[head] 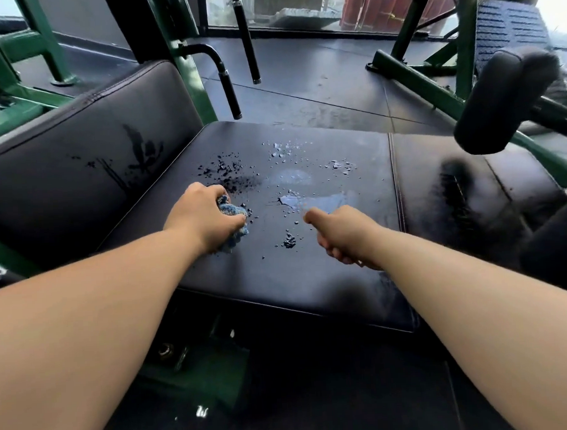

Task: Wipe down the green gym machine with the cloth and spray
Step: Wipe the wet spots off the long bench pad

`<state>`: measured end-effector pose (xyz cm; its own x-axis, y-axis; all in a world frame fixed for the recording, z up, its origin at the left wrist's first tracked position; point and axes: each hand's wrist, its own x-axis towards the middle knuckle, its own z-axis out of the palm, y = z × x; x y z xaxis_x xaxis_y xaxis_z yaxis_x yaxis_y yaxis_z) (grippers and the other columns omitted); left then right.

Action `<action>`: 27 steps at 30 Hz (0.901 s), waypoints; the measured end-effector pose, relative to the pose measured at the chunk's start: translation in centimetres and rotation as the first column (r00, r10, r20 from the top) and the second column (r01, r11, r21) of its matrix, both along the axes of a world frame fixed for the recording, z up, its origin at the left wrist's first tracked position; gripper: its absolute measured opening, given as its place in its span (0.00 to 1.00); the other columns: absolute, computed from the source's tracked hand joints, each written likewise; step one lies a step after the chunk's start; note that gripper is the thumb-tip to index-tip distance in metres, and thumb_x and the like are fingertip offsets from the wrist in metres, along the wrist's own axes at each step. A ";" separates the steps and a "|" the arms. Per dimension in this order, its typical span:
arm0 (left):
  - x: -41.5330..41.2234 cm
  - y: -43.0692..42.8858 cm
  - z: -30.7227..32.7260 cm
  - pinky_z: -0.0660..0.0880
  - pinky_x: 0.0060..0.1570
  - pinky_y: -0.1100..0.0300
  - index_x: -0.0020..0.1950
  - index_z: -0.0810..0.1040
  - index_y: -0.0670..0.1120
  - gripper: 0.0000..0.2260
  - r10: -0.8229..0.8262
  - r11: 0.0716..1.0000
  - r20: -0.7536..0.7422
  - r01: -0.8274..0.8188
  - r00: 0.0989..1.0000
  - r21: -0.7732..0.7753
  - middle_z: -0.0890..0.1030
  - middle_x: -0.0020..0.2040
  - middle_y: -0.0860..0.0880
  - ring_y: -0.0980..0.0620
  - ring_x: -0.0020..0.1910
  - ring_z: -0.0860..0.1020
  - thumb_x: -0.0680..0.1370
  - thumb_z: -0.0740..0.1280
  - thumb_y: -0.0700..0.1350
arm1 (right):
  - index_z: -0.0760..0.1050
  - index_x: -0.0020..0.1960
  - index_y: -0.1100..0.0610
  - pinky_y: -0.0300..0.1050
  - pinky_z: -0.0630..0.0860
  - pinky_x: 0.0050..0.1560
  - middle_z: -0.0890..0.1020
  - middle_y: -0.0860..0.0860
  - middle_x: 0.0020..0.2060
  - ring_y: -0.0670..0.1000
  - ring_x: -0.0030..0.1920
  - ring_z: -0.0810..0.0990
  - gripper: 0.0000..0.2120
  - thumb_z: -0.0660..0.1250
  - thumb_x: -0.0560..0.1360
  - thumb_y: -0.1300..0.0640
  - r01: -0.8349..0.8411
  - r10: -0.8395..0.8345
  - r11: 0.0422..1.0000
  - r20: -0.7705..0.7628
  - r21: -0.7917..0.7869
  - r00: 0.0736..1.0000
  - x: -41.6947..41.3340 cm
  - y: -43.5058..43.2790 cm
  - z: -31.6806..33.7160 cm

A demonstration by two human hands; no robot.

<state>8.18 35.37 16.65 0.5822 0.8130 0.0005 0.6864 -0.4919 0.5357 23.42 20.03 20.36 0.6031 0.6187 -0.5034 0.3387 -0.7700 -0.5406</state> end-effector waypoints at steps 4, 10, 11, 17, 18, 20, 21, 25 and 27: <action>0.8 -0.2 0.4 0.66 0.45 0.60 0.51 0.76 0.50 0.14 -0.037 0.999 0.004 0.037 0.999 -0.010 0.72 0.52 0.47 0.46 0.46 0.71 0.71 0.72 0.55 | 0.68 0.28 0.56 0.33 0.61 0.23 0.69 0.51 0.19 0.50 0.17 0.64 0.26 0.59 0.75 0.37 -0.048 0.046 0.991 -0.019 -0.124 0.999 0.8 -3.1 -0.3; 3.6 -2.3 1.1 0.64 0.41 0.60 0.42 0.75 0.47 0.14 -0.154 0.988 0.034 0.154 0.987 0.006 0.76 0.46 0.45 0.44 0.44 0.75 0.70 0.73 0.55 | 0.72 0.29 0.57 0.32 0.61 0.20 0.71 0.50 0.19 0.50 0.17 0.68 0.27 0.58 0.76 0.37 0.022 -0.006 0.993 0.137 -0.115 0.991 3.1 -8.7 0.2; 4.1 -2.9 1.4 0.64 0.40 0.60 0.41 0.75 0.46 0.15 -0.188 0.982 0.033 0.188 0.982 0.005 0.77 0.44 0.45 0.44 0.42 0.75 0.69 0.74 0.55 | 0.72 0.29 0.56 0.33 0.62 0.20 0.72 0.50 0.19 0.50 0.19 0.69 0.29 0.58 0.75 0.34 0.019 -0.006 0.994 0.124 -0.105 0.992 3.1 -9.5 0.2; 5.9 -7.9 1.6 0.66 0.31 0.62 0.37 0.74 0.47 0.17 -0.432 0.895 0.015 0.430 0.902 -0.116 0.75 0.32 0.52 0.53 0.32 0.71 0.68 0.74 0.58 | 0.67 0.31 0.53 0.43 0.67 0.33 0.70 0.46 0.25 0.47 0.28 0.68 0.19 0.66 0.74 0.44 -0.101 0.070 0.967 0.135 0.233 0.988 -0.8 -13.8 -1.6; 5.7 -8.6 1.4 0.67 0.34 0.60 0.37 0.75 0.48 0.17 -0.483 0.871 -0.010 0.479 0.875 -0.110 0.75 0.33 0.52 0.53 0.34 0.72 0.68 0.73 0.60 | 0.64 0.31 0.54 0.47 0.65 0.34 0.68 0.46 0.24 0.48 0.29 0.66 0.17 0.65 0.72 0.47 -0.157 0.102 0.956 0.219 0.249 0.970 -1.8 -14.5 -2.2; 4.9 -10.0 0.3 0.66 0.37 0.58 0.39 0.75 0.52 0.16 -0.586 0.809 -0.097 0.587 0.804 -0.021 0.75 0.39 0.53 0.52 0.39 0.73 0.68 0.70 0.64 | 0.60 0.30 0.53 0.50 0.64 0.33 0.66 0.47 0.23 0.49 0.29 0.65 0.14 0.61 0.68 0.48 -0.235 0.136 0.929 0.327 0.286 0.935 -4.1 -15.7 -3.5; 4.5 -10.5 -0.2 0.65 0.38 0.58 0.40 0.75 0.53 0.16 -0.623 0.774 -0.117 0.631 0.774 0.050 0.74 0.41 0.54 0.51 0.39 0.73 0.68 0.67 0.65 | 0.60 0.30 0.52 0.50 0.64 0.32 0.67 0.47 0.24 0.49 0.29 0.66 0.14 0.60 0.68 0.48 -0.263 0.153 0.916 0.343 0.302 0.927 -5.0 -16.1 -4.1; 2.6 -13.0 -2.3 0.64 0.34 0.60 0.40 0.76 0.50 0.17 -0.713 0.661 -0.081 0.706 0.697 0.253 0.73 0.42 0.52 0.49 0.34 0.70 0.68 0.60 0.63 | 0.61 0.32 0.51 0.49 0.64 0.35 0.70 0.47 0.29 0.50 0.33 0.70 0.17 0.61 0.75 0.45 -0.252 0.174 0.935 0.298 0.248 0.939 -6.9 -17.3 -9.3; 1.8 -13.5 -3.0 0.68 0.32 0.59 0.40 0.76 0.47 0.15 -0.749 0.612 -0.050 0.718 0.661 0.330 0.74 0.42 0.49 0.46 0.33 0.71 0.70 0.63 0.59 | 0.66 0.35 0.51 0.47 0.66 0.39 0.73 0.46 0.33 0.50 0.38 0.73 0.16 0.61 0.77 0.44 -0.201 0.171 0.972 0.217 0.124 0.961 -7.1 -17.4 -11.9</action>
